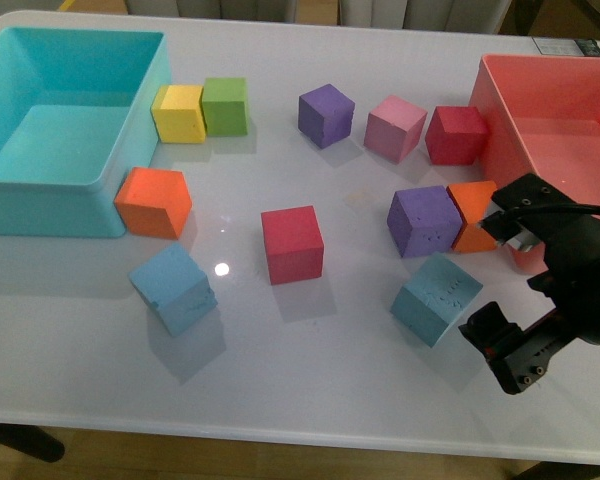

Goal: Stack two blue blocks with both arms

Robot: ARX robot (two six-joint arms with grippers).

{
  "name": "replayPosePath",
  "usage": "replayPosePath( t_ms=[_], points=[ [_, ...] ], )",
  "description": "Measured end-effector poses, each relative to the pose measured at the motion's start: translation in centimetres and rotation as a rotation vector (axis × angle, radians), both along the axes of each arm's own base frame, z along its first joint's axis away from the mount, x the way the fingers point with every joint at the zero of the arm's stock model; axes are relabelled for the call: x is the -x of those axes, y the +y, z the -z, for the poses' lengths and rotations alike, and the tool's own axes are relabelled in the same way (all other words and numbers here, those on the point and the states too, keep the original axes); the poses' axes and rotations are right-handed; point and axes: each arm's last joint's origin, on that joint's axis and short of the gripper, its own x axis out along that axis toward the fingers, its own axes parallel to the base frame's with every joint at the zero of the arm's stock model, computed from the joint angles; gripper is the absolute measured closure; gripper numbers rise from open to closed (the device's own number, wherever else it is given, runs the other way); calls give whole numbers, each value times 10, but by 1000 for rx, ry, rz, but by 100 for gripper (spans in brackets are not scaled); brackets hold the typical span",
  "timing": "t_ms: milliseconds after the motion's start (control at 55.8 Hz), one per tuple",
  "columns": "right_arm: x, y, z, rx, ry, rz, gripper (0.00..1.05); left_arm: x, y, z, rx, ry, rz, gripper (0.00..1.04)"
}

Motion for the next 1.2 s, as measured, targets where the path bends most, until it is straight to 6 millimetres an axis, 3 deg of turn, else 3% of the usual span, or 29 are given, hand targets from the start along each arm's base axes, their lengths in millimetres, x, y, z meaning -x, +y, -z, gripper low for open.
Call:
replayPosePath(
  t_ms=[197,663,824,913,1039,1200],
  points=[
    [-14,17,8,3,1,-45,9,0,0,0,0,0,0,9],
    [-37,36,31,41,42,-68,9,0,0,0,0,0,0,9],
    [-31,38,35,49,60,-88,41,0,0,0,0,0,0,9],
    [-26,38,32,41,64,-115,49,0,0,0,0,0,0,9],
    [-18,36,21,25,75,-159,53,0,0,0,0,0,0,9],
    [-35,44,-26,-52,-21,-168,56,0,0,0,0,0,0,9]
  ],
)
